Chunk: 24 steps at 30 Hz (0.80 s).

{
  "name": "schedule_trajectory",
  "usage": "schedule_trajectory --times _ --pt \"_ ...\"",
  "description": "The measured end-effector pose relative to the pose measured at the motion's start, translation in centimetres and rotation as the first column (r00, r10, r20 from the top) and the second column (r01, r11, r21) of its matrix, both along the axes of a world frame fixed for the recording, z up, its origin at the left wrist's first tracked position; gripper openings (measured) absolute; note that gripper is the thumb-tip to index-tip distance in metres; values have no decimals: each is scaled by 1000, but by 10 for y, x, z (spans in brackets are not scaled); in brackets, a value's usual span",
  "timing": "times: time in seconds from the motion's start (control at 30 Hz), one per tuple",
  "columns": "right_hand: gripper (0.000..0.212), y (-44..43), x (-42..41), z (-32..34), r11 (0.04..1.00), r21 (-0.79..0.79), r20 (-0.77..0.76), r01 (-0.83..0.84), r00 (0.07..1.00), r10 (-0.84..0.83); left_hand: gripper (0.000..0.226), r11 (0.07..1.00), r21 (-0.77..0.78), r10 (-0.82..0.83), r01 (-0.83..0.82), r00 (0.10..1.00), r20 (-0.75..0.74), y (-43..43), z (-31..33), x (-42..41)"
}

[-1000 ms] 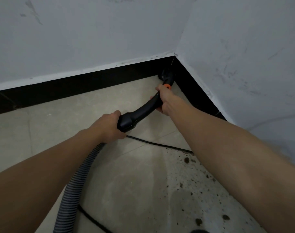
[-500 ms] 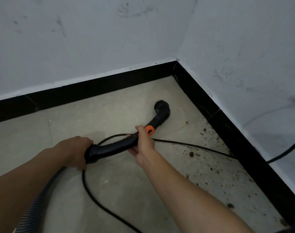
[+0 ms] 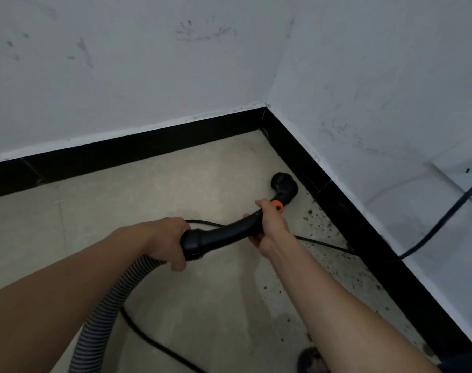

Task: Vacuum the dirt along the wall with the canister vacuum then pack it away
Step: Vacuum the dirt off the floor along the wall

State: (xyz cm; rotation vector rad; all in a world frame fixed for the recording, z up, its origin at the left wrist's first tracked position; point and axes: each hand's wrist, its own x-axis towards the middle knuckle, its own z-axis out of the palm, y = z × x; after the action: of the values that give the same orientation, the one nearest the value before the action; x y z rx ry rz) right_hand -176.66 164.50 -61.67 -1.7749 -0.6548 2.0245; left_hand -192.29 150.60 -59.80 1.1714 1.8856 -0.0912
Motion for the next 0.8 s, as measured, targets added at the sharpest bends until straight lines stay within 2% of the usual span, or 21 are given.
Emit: schedule_trajectory --times 0.27,0.37,0.5,0.57,0.67,0.73,0.8 --pt "39 34 -64 2 976 60 -6 -211 977 211 34 952 -4 301 -307 931 208 -1 4 -23" --pt "35 45 -81 -2 980 76 -89 -183 978 190 27 919 5 378 -395 883 279 5 4 -25" --pt "24 68 -95 -3 991 89 -186 -101 976 116 32 892 24 421 -451 852 312 26 0 -21" --pt "21 79 -97 -3 998 35 -311 -44 949 53 33 877 28 443 -479 830 340 37 -2 -21" --pt "29 86 -93 -4 997 -77 -477 5 878 -42 30 856 1 473 -517 784 402 49 -4 -23" --pt "25 90 -93 -6 998 -54 -451 32 891 -54 28 855 -21 476 -518 770 425 54 -7 -20" --pt "21 95 -96 -5 998 12 -341 61 938 -53 26 848 -28 481 -529 747 458 57 -13 -13"
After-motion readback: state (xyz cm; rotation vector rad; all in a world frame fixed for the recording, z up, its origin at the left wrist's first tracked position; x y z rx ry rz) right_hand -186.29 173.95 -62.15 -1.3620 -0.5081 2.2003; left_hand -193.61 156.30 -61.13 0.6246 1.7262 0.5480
